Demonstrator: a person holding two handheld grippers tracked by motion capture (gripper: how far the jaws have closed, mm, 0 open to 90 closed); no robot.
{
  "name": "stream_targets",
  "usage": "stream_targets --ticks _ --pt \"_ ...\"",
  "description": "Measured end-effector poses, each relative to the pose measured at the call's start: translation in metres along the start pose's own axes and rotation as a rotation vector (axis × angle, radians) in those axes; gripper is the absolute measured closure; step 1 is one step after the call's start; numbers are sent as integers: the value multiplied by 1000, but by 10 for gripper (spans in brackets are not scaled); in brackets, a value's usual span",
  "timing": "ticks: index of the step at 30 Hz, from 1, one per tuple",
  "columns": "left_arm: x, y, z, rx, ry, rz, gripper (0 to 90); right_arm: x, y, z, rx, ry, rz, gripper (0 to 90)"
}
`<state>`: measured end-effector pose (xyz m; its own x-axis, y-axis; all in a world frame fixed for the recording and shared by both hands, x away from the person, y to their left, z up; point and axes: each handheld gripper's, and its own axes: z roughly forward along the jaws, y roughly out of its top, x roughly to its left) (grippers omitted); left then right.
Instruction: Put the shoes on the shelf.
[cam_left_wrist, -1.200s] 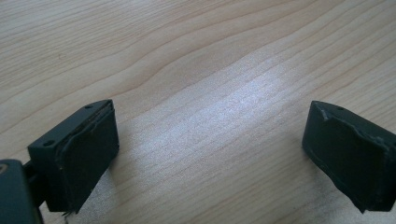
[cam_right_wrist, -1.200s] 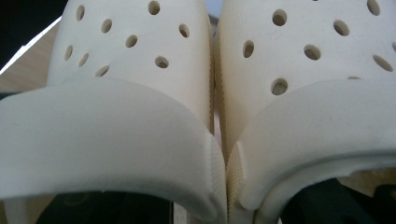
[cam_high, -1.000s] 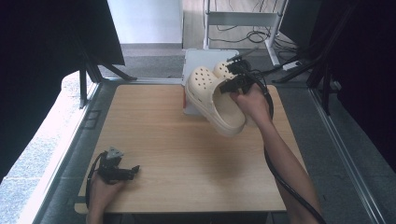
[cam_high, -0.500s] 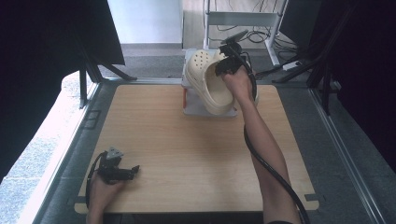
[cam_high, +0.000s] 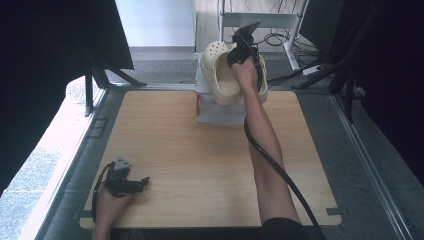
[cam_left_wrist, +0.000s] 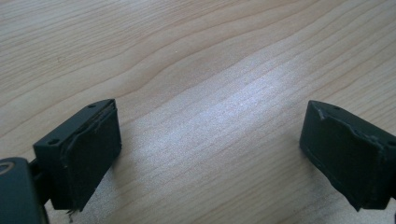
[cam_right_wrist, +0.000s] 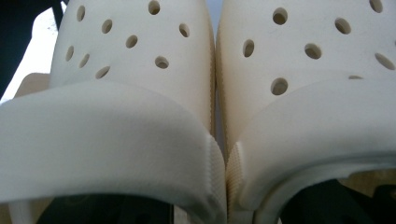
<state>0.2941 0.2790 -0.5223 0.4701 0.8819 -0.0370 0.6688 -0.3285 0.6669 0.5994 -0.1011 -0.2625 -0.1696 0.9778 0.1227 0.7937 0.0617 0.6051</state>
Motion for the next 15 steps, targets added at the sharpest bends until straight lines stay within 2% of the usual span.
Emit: stream_targets --ticks 5,15 --pt "0 0 0 -2 2 0 54 1 12 15 -4 -11 34 667" --pt "0 0 0 -1 1 3 55 2 27 45 -10 -33 60 664"
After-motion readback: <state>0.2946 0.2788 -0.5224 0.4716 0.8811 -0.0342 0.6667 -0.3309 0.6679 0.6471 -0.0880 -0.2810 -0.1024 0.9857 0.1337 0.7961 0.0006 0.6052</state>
